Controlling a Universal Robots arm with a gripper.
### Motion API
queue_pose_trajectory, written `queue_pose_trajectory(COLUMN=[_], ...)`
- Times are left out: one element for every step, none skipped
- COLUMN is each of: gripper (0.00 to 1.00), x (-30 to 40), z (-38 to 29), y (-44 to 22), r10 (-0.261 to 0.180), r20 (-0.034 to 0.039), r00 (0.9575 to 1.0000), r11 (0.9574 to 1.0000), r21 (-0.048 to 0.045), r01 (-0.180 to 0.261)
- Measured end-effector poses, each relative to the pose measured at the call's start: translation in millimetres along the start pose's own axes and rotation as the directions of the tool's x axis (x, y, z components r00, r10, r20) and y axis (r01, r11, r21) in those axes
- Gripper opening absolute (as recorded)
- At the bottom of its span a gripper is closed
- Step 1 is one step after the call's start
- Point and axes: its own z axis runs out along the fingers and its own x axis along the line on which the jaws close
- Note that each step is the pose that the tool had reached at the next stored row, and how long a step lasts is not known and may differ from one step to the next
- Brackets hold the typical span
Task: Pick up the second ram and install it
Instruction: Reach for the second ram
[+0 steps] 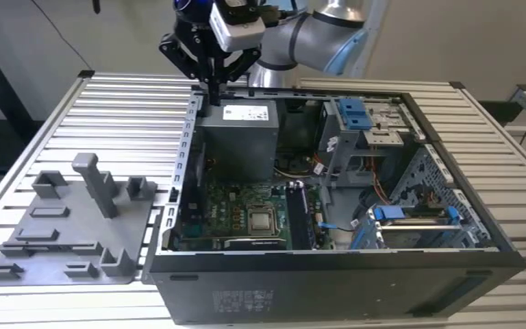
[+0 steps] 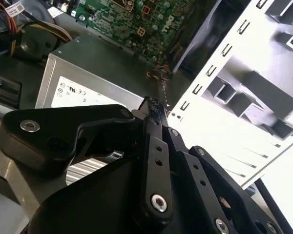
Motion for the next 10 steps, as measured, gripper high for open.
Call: queue_pose_trajectory(gripper=[0.11,0.11,0.11,0.11,0.11,0.11,0.11,0.11,0.11,0.11], x=[1.0,2.3,3.7,5.1,6.4,7.5,8.7,10.2,11.7,13.2], z=[0.0,0.0,0.0,0.0,-0.1,-0.1,-0.1,-0.1,-0.1,-0.1], y=[-0.1,-0.2,-0.2,-0.3,-0.4,-0.5,-0.6,-0.7,-0.8,-0.9], r10=[0.0,0.0,0.0,0.0,0.0,0.0,0.0,0.0,0.0,0.0], r20=[-0.0002,-0.0003,-0.0003,-0.0003,-0.0004,-0.0005,-0.0007,-0.0007,-0.0008,-0.0008], r00=[1.0,1.0,1.0,1.0,1.0,1.0,1.0,1.0,1.0,1.0], r11=[1.0,1.0,1.0,1.0,1.0,1.0,1.0,1.0,1.0,1.0], r21=[0.0,0.0001,0.0,0.0,0.0,0.0,0.0,0.0,0.0001,0.0001], r01=[0.0,0.0,0.0,0.0,0.0,0.0,0.0,0.0,0.0,0.0])
